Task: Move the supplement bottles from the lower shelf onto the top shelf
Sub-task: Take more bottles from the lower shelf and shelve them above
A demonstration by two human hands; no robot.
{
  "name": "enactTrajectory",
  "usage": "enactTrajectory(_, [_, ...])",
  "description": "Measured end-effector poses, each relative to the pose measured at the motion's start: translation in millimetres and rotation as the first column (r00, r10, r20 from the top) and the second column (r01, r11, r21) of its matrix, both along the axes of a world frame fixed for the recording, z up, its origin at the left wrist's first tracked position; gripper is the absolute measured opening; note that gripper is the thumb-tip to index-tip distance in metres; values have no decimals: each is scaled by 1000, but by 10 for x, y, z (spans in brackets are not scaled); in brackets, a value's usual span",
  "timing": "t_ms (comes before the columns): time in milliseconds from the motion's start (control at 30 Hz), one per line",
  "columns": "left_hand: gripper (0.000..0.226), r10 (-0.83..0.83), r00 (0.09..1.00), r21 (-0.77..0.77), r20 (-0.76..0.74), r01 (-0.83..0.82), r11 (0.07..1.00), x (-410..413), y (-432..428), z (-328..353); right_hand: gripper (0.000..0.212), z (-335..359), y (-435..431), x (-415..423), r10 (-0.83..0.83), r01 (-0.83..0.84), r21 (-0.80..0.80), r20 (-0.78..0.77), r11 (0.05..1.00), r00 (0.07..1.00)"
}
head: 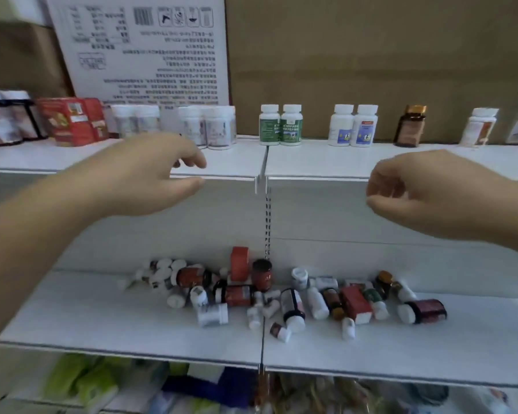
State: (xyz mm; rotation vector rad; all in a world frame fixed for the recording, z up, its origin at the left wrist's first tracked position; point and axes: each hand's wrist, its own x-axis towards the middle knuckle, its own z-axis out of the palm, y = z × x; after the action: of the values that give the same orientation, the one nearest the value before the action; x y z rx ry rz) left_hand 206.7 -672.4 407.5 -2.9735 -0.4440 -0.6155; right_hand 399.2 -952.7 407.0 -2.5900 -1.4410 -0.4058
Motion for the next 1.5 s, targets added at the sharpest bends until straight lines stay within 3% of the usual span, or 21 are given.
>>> enactTrajectory(133, [39,94,995,-7,-30,-95,995,-523,5,-556,25,-469,-33,-382,72,-74,-81,-32,994,997])
enactTrajectory(333, [36,306,949,-176,-72,-314,933,-819,346,-1520,26,-1419,459,-618,99,-115,-139,-119,984,988])
enactTrajectory(433, [32,373,926,-328,-57,-370,869,-873,633,-1955,29,-1847,905,-649,76,-94,-102,-173,990,982])
enactTrajectory(600, [41,446,889,-412,-103,-447,794,-924,1230,-2553,30,-2503,1844,-769,32,-36,-8,-289,999,957])
enactTrajectory(767, [45,423,899,-493,-112,-420,762,-853,2051,-2968,53,-2963,2904,-715,21,40,119,-467,992,884])
enactTrajectory(900, [44,420,893,-521,-159,-438,733,-812,2734,-3230,28,-3174,3591,-642,-25,102,119,-520,988,853])
enactTrajectory(1000, [46,420,880,-567,-222,-467,678,-735,3166,-3452,34,-3346,4110,-631,-25,78,83,-512,993,859])
enactTrajectory(1100, [52,379,864,-586,-330,-503,636,-661,3490,-3692,41,-3471,4573,-661,-21,40,19,-591,999,806])
enactTrajectory(1200, [55,345,849,-584,-401,-527,617,-561,3780,-3887,55,-3571,4978,-657,36,-92,-93,-485,991,874])
enactTrajectory(1300, [53,332,861,-609,-386,-508,610,-421,4014,-4084,57,-3674,5299,-642,168,-210,-329,-152,921,974])
enactTrajectory(1400, [56,331,862,-627,-383,-506,593,-243,4139,-4258,51,-3843,5462,-612,293,-215,-520,73,827,953])
enactTrajectory(1500, [58,321,843,-643,-432,-537,546,-59,4247,-4409,40,-3950,5540,-614,323,-206,-536,133,819,937])
